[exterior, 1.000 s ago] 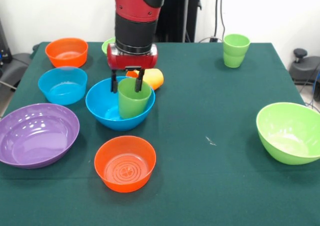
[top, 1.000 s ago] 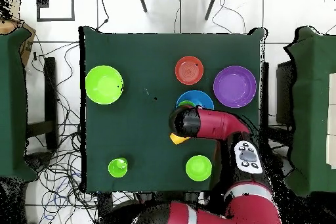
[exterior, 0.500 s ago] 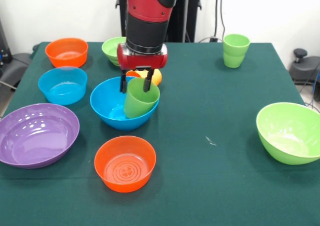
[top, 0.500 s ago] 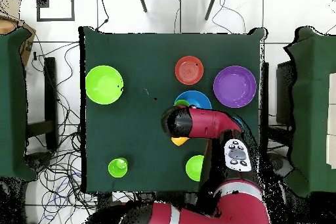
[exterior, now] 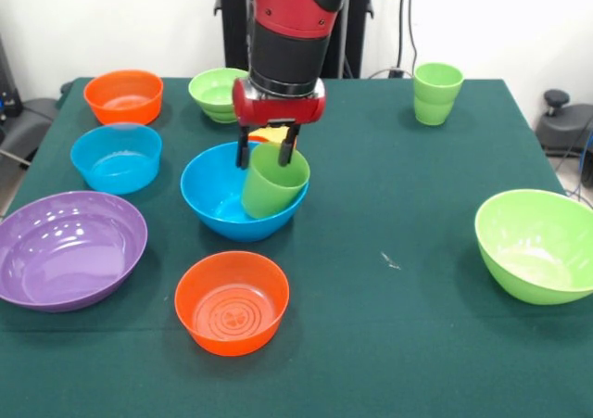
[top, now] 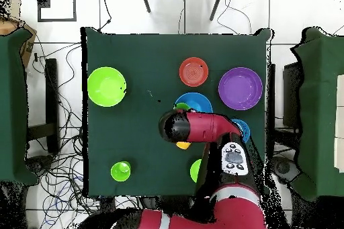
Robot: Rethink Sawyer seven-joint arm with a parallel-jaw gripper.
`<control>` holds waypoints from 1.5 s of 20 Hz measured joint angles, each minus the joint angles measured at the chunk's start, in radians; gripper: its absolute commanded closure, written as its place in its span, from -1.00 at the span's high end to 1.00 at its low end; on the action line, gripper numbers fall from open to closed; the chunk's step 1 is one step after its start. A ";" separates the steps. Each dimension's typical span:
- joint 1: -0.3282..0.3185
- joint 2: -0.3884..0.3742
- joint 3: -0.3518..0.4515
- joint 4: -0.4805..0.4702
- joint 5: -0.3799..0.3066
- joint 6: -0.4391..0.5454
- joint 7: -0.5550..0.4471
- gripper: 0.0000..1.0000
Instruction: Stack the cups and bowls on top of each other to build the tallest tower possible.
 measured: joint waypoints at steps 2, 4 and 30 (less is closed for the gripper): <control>-0.002 -0.007 0.000 0.012 0.000 0.000 0.000 1.00; -0.005 -0.017 -0.001 0.027 0.000 0.000 0.000 1.00; -0.240 -0.073 0.013 0.014 -0.054 0.000 0.000 1.00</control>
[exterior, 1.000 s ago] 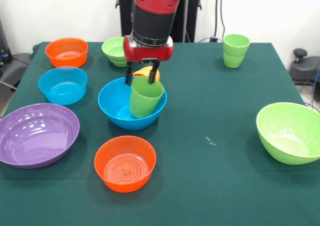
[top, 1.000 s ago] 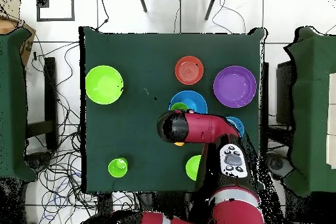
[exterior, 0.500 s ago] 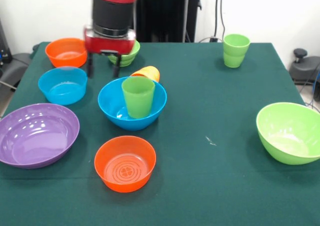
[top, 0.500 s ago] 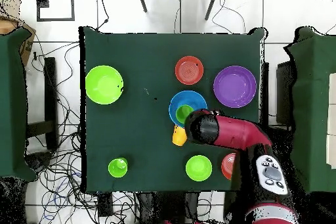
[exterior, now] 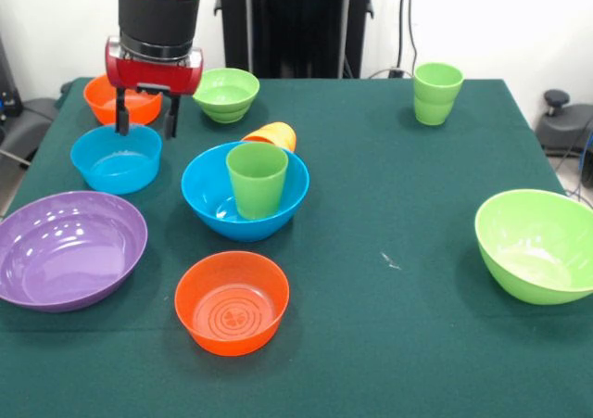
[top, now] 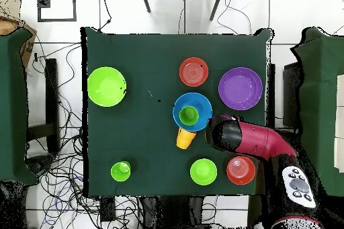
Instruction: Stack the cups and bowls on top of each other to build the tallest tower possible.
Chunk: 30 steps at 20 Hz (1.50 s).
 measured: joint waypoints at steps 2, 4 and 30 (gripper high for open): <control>0.000 0.002 0.003 0.000 0.001 0.000 0.000 1.00; -0.001 0.003 0.008 0.000 0.009 0.006 0.000 1.00; -0.116 -0.148 0.074 0.014 0.015 0.062 0.000 1.00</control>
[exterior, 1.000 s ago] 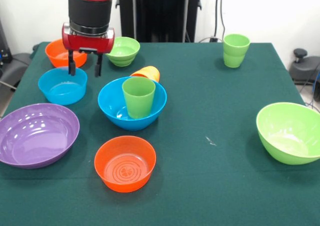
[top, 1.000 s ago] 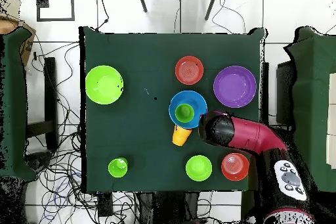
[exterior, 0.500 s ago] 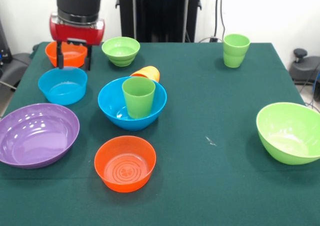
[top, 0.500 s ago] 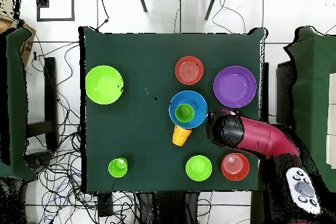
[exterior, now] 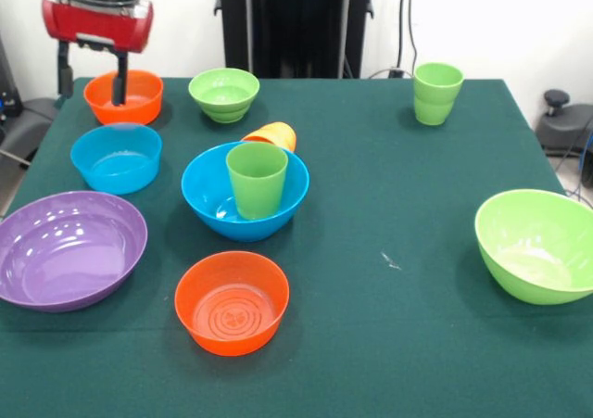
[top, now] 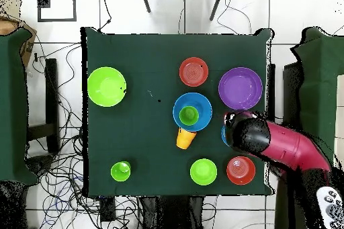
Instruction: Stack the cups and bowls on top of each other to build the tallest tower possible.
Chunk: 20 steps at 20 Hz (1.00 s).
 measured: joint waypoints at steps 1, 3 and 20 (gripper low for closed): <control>-0.008 -0.006 0.005 0.001 0.000 0.003 0.000 1.00; -0.026 -0.017 0.019 0.002 0.000 0.013 0.000 1.00; -0.077 -0.053 0.113 0.002 -0.002 0.098 0.000 1.00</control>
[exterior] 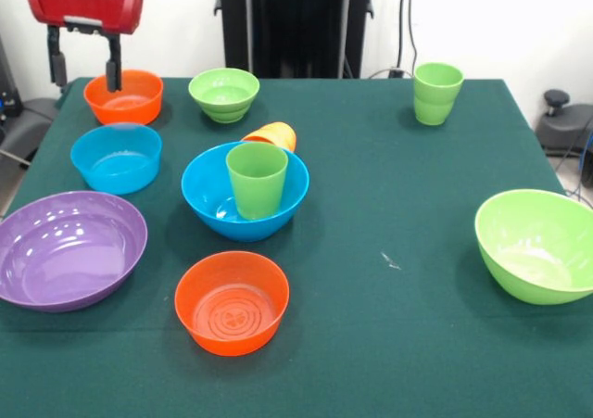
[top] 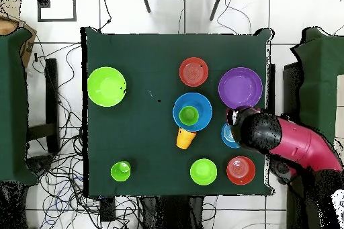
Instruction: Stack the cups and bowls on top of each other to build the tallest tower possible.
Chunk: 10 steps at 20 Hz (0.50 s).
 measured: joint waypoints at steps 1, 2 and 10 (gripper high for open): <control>-0.001 -0.003 0.008 0.000 0.000 0.012 0.000 1.00; -0.001 -0.005 0.013 0.000 0.000 0.020 0.000 1.00; -0.004 -0.007 0.055 0.000 0.000 0.075 0.000 1.00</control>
